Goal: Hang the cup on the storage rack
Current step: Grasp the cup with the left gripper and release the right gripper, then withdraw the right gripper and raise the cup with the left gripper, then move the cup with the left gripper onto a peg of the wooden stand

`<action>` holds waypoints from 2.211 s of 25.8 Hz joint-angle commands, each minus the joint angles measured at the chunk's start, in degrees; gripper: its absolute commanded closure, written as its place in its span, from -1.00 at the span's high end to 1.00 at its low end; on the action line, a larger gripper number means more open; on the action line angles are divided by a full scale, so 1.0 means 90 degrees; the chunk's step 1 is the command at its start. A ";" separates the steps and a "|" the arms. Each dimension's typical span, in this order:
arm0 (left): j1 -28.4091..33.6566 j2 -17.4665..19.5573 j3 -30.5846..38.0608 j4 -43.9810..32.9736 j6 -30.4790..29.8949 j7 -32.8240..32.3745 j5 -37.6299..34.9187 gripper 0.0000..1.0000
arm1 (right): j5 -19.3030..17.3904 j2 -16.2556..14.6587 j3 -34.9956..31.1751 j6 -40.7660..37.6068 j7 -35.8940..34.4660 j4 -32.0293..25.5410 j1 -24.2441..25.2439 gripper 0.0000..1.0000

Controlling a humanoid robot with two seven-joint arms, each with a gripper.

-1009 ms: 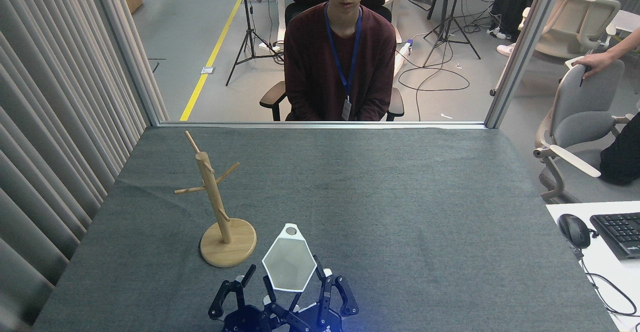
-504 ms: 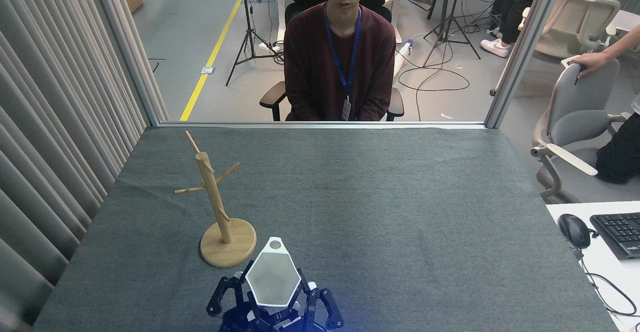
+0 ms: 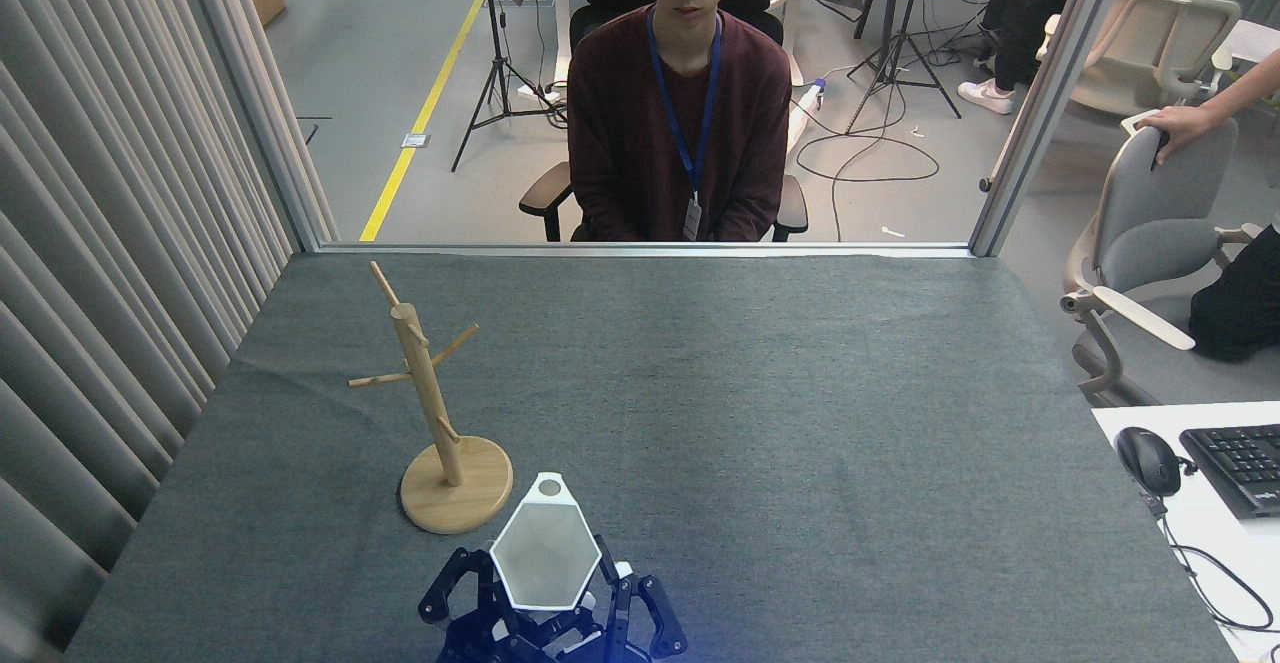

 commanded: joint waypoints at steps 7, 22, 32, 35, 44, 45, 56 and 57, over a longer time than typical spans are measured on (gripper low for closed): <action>-0.0012 -0.0004 -0.0001 0.0022 0.0005 0.0084 0.0006 0.13 | -0.0042 -0.0208 -0.0022 -0.0167 -0.0277 -0.1308 0.0287 0.98; -0.0003 0.0093 0.1229 -0.0096 0.1529 0.0094 -0.0013 0.02 | -0.0306 -0.0579 -0.3049 0.0302 0.0700 0.0352 -0.0123 0.98; -0.1174 0.0689 0.1923 0.1242 0.2085 0.0338 -0.1556 0.05 | -0.0306 -0.0511 -0.3079 0.0292 0.0739 0.0352 -0.0172 0.98; -0.1487 0.0631 0.1923 0.1643 0.2115 0.0348 -0.1869 0.05 | -0.0306 -0.0521 -0.3079 0.0292 0.0739 0.0352 -0.0191 0.98; -0.2092 0.0582 0.1884 0.2863 0.2632 0.0367 -0.2133 0.06 | -0.0560 -0.0599 -0.3089 0.0272 0.0739 0.0362 -0.0201 0.97; -0.2112 0.0582 0.1874 0.2883 0.2642 0.0367 -0.2133 0.06 | -0.0570 -0.0589 -0.3089 0.0272 0.0739 0.0362 -0.0201 0.98; -0.2278 0.0279 0.1845 0.3156 0.2789 0.0377 -0.2777 0.06 | -0.0589 -0.0579 -0.3098 0.0282 0.0739 0.0362 -0.0211 0.97; -0.2298 0.0240 0.1835 0.3156 0.2789 0.0377 -0.2797 0.06 | -0.0589 -0.0579 -0.3108 0.0282 0.0729 0.0362 -0.0211 0.98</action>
